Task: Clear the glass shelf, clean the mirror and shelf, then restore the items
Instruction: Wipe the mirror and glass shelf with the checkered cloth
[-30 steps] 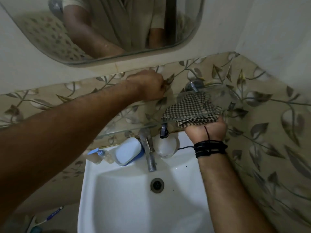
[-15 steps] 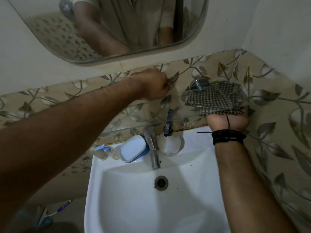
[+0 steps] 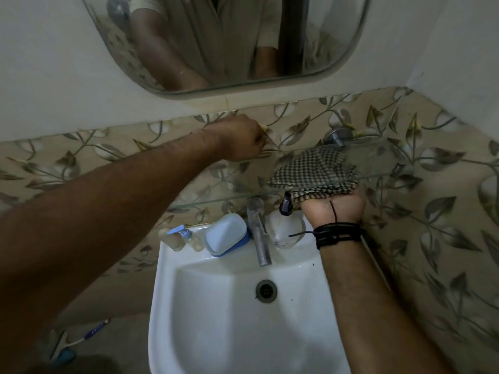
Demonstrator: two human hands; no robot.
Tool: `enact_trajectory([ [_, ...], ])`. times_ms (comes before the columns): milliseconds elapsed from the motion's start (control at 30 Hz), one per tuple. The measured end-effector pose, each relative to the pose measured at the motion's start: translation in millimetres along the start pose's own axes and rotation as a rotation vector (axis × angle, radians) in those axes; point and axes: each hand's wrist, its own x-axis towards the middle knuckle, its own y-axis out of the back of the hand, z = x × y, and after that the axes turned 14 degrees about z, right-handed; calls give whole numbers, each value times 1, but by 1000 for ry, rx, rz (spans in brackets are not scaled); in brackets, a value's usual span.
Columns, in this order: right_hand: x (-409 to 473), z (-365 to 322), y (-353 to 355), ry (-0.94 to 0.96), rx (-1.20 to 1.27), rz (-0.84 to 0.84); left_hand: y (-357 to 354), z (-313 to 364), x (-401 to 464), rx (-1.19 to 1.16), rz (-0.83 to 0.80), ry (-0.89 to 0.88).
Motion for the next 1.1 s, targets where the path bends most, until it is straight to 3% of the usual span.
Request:
enact_trajectory([
  [367, -30, 104, -9, -150, -91, 14, 14, -91, -66, -20, 100, 42],
  [1100, -74, 285, -22, -426, -142, -64, 16, -228, -189, -30, 81, 158],
])
